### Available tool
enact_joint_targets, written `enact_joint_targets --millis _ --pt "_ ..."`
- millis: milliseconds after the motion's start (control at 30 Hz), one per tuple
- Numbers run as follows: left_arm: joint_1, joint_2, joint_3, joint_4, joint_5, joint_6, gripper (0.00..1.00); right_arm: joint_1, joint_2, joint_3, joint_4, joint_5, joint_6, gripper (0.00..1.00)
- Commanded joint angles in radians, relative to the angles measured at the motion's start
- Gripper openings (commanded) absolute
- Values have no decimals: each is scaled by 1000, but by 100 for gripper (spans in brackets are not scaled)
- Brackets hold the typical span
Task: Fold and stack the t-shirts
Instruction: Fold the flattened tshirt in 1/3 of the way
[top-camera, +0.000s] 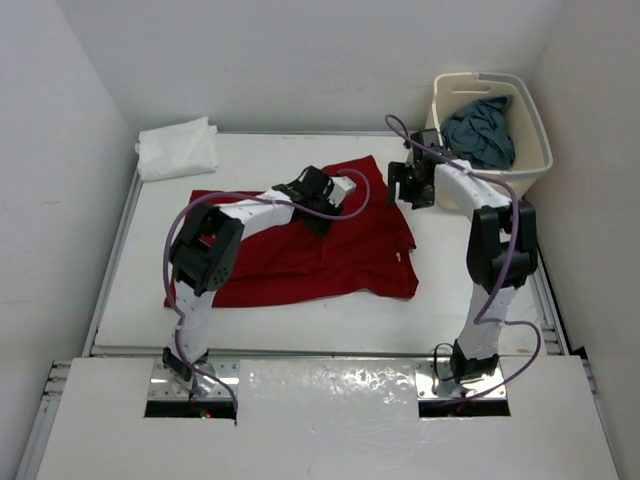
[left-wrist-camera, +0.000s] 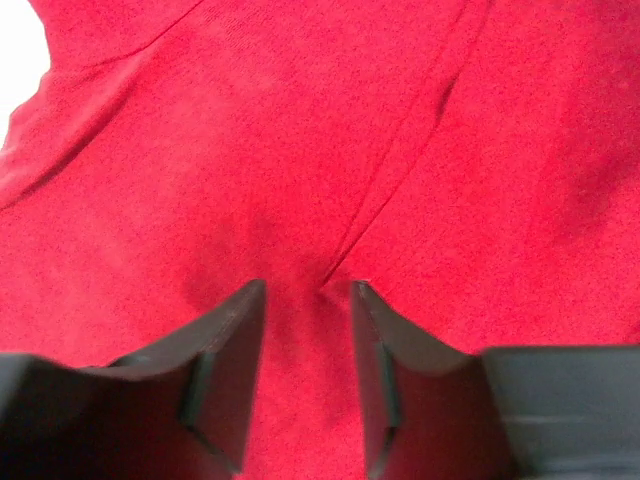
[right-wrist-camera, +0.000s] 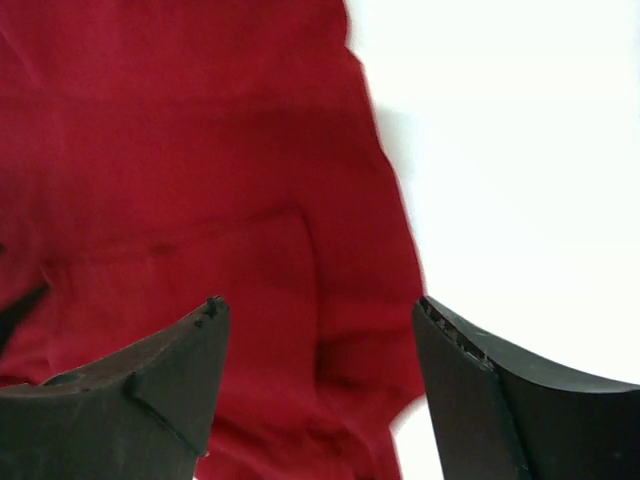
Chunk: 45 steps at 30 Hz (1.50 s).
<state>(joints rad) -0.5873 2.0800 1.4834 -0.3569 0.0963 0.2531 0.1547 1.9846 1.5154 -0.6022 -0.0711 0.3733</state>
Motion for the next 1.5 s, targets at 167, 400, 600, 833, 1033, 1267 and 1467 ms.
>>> enact_joint_targets --millis 167,400,600,833,1033,1267,1467 --pt "110 -265 61 -140 -1 1 45 3 -378 -242 -122 82 -57 53" --pt "331 -556 -164 -364 -19 124 58 3 -647 -659 1 -47 45 42" --pt "757 -627 -426 -510 -59 254 62 8 -747 -873 163 -82 134 59" --pt "880 -586 -624 -432 -44 341 70 11 -685 -972 303 -134 193 57" --pt "880 -500 -641 -300 -88 305 69 14 -627 -1037 367 -154 246 38" --pt "880 -480 -698 -254 -164 330 68 -30 -728 -1087 165 -52 208 0" --pt "880 -480 -719 -246 -182 337 67 -60 -796 -1052 -114 -59 99 0"
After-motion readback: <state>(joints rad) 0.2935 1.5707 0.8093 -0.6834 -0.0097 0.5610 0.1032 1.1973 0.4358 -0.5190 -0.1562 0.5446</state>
